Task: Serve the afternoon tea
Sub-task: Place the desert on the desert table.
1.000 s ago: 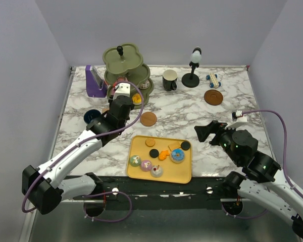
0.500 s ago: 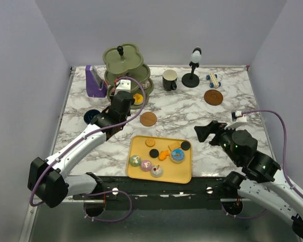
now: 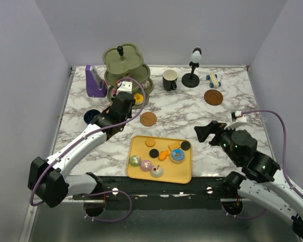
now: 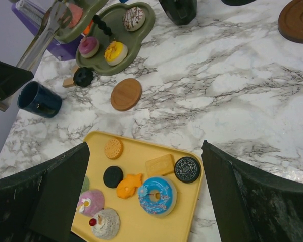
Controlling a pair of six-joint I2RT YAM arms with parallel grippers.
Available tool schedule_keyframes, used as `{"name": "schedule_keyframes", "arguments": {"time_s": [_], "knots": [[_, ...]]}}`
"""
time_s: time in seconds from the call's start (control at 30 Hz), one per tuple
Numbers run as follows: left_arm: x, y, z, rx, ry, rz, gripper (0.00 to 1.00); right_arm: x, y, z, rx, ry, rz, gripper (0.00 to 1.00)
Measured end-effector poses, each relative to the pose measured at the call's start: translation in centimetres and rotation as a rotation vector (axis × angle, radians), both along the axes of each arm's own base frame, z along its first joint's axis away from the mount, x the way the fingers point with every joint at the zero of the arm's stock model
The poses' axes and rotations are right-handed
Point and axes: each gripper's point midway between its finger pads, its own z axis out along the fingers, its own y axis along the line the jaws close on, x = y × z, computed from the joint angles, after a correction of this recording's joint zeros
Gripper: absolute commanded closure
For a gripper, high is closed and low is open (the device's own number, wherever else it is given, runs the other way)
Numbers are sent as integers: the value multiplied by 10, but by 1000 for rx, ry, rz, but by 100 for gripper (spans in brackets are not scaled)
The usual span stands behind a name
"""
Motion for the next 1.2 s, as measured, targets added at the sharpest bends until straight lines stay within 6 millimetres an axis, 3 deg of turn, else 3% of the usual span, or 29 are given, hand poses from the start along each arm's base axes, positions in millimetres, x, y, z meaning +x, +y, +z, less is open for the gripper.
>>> {"name": "schedule_keyframes", "arguments": {"time_s": [0.37,0.73,0.93,1.1,1.2], "knots": [[-8,4,0,-4,19,8,49,0,0,0,0,0,0,0],[-27,13,52,-102,-77,11,43,0,0,0,0,0,0,0],[-53,11,65,-146,-102,-29,43,0,0,0,0,0,0,0],[-88,15,61,-181,-103,-89,43,0,0,-1,-2,2,0,0],[-106,5,59,-212,-98,-171,43,0,0,-1,-2,2,0,0]]}}
